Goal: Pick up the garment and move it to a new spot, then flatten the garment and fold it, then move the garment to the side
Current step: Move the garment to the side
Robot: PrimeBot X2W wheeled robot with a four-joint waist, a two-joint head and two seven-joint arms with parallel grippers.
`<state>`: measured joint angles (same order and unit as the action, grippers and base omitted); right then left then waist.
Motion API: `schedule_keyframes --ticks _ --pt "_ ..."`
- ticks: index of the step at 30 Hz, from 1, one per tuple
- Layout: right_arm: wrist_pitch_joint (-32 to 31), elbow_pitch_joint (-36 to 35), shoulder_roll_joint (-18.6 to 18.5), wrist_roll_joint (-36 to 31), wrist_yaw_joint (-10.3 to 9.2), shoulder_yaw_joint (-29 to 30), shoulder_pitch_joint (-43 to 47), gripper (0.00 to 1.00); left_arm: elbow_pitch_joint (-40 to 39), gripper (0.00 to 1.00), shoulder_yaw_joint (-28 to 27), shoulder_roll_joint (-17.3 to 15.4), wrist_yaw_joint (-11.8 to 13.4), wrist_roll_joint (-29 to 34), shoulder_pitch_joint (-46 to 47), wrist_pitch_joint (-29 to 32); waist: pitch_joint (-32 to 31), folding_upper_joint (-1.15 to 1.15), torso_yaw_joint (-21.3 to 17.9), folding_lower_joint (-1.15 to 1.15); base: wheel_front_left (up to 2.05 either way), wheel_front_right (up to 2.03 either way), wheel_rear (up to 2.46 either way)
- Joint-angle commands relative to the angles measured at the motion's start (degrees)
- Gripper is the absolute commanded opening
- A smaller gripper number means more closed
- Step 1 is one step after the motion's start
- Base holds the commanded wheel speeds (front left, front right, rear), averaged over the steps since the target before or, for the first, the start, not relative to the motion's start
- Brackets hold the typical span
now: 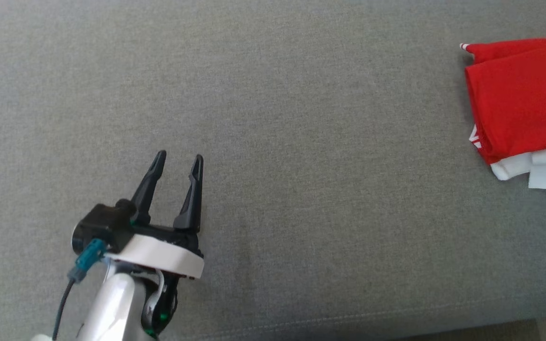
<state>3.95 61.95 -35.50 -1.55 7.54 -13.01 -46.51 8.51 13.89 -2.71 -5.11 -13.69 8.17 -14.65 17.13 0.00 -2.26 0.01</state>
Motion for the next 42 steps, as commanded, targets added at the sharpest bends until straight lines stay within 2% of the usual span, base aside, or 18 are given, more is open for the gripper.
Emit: schedule_keyframes --ticks 1,11,19,20,22,29,33,37,40,42 --pt "0.2 -1.0 -1.1 -0.3 -0.05 -0.2 -0.3 1.00 -1.8 1.00 -2.1 -0.2 -0.3 0.7 2.2 -0.3 0.2 0.00 -0.1 -0.01 0.00 0.00 0.00" --pt "-0.5 -4.6 2.5 -4.8 -0.05 4.5 0.0 1.00 -0.9 1.00 -2.5 -0.2 -0.4 0.2 2.7 -0.3 -1.7 0.00 -0.9 -0.01 0.00 0.00 0.00" --pt "0.7 -13.8 13.4 -0.9 -0.05 5.7 1.9 1.00 -1.9 1.00 -3.3 -0.2 0.4 -1.9 1.0 -0.3 -7.4 0.00 -2.3 -0.01 0.00 0.00 0.00" --pt "0.9 -16.5 16.1 1.2 -0.05 5.8 3.4 1.00 -2.4 1.00 -3.8 -0.2 0.9 -3.9 0.6 -0.3 -8.8 0.00 -2.5 -0.01 0.00 0.00 0.00" --pt "0.7 -19.3 18.8 3.6 -0.05 5.4 5.5 1.00 -2.8 1.00 -4.0 -0.2 1.2 -4.2 0.3 -0.3 -10.3 0.00 -2.4 -0.01 0.00 0.00 0.00" --pt "3.2 -30.3 25.7 9.8 -0.05 6.4 15.4 1.00 -4.7 1.00 -4.5 -0.2 2.4 -4.8 -1.5 -0.3 -14.9 0.00 -2.1 -0.01 0.00 0.00 0.00" --pt "5.9 -35.1 29.6 10.5 -0.05 8.9 22.3 1.00 -5.6 1.00 -4.7 -0.2 2.8 -5.0 -3.3 -0.3 -16.4 0.00 -1.9 -0.01 0.00 0.00 0.00" --pt "8.2 -38.4 32.1 11.0 -0.05 10.7 28.8 1.00 -6.0 1.00 -4.5 -0.2 3.2 -5.2 -4.8 -0.3 -17.2 0.00 -1.6 -0.01 0.00 0.00 0.00" --pt "9.0 -39.7 32.5 11.4 -0.05 11.2 31.6 1.00 -6.1 1.00 -4.4 -0.2 3.3 -5.1 -5.5 -0.3 -17.5 0.00 -1.5 -0.01 0.00 0.00 0.00" --pt "9.7 -40.8 32.6 14.1 -0.05 10.5 34.1 1.00 -6.0 1.00 -4.1 -0.2 3.4 -5.1 -6.1 -0.3 -17.8 0.00 -1.5 -0.01 0.00 0.00 0.00"
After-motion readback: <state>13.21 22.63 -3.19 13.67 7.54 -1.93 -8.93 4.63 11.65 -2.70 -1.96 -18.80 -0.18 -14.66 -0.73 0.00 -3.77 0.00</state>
